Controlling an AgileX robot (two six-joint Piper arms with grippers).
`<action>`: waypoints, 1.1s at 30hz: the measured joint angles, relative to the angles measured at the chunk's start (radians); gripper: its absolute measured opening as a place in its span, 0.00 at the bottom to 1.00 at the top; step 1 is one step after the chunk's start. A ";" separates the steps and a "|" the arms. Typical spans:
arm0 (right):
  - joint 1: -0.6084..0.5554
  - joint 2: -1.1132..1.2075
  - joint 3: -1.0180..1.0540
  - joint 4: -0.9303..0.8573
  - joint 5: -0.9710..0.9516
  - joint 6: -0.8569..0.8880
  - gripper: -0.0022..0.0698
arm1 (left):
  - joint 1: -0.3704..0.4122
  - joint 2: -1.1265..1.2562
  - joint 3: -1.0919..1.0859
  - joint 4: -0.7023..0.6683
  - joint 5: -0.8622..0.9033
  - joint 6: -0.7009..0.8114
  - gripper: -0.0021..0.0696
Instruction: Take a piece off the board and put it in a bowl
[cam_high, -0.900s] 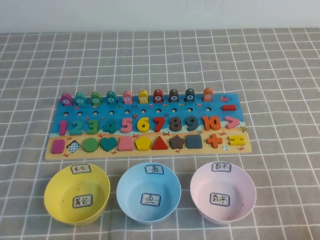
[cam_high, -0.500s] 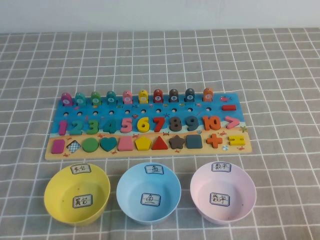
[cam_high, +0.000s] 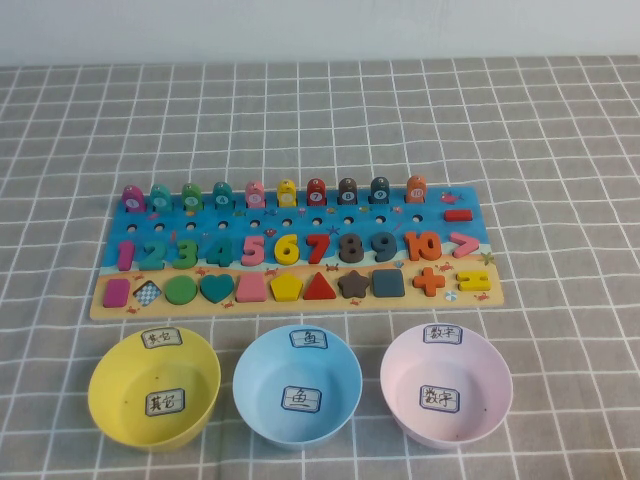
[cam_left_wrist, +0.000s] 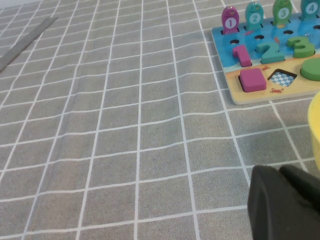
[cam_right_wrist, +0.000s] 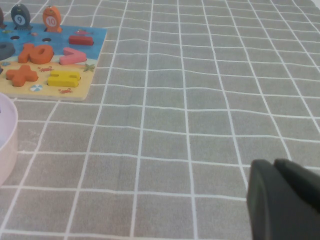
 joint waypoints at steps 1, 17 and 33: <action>0.000 0.000 0.000 0.000 0.000 0.000 0.01 | 0.000 0.000 0.000 0.000 0.000 0.000 0.02; 0.000 0.000 0.000 0.000 0.000 0.000 0.01 | 0.000 0.000 0.000 -0.353 -0.225 -0.213 0.02; 0.000 0.000 0.000 0.000 0.000 0.000 0.01 | 0.000 0.155 -0.166 -0.400 -0.058 -0.303 0.02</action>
